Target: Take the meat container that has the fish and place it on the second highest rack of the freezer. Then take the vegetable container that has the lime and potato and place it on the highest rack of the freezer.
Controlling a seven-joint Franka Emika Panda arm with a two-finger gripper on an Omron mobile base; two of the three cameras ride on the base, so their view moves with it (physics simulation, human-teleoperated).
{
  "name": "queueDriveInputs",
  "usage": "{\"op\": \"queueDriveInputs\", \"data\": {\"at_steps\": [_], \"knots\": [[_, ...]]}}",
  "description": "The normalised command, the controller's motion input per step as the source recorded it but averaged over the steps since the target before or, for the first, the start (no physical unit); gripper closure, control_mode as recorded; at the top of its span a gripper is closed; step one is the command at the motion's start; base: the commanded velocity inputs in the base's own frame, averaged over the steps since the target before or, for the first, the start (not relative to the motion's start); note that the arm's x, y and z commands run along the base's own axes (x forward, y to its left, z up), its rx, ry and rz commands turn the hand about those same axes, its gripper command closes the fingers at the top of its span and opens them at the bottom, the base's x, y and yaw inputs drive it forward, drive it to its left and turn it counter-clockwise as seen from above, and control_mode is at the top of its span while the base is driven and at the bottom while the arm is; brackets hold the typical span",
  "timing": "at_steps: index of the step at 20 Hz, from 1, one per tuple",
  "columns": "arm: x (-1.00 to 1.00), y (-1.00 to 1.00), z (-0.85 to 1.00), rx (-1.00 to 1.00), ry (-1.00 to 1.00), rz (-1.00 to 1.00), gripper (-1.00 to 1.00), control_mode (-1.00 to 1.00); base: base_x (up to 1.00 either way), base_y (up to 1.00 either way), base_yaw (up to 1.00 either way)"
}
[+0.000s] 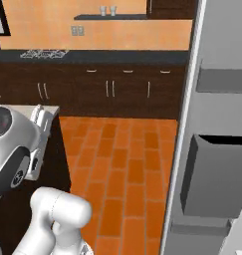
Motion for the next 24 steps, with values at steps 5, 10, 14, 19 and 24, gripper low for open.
{"op": "queueDriveInputs", "data": {"at_steps": [5, 10, 14, 19, 24], "knots": [[0.0, 0.0, 0.0, 0.0, 0.0, 0.0, -1.0, 1.0, 0.82, 0.71, 0.34], [0.0, 0.0, 0.0, 0.0, 0.0, 0.0, -1.0, 1.0, 1.0, 0.34, 0.1], [0.0, 0.0, 0.0, 0.0, 0.0, 0.0, -1.0, 1.0, 1.0, -0.43, -0.01], [0.0, 0.0, 0.0, 0.0, 0.0, 0.0, -1.0, 1.0, 1.0, -0.65, -0.01], [0.0, 0.0, 0.0, 0.0, 0.0, 0.0, -1.0, 1.0, 1.0, 0.08, -0.28]]}}
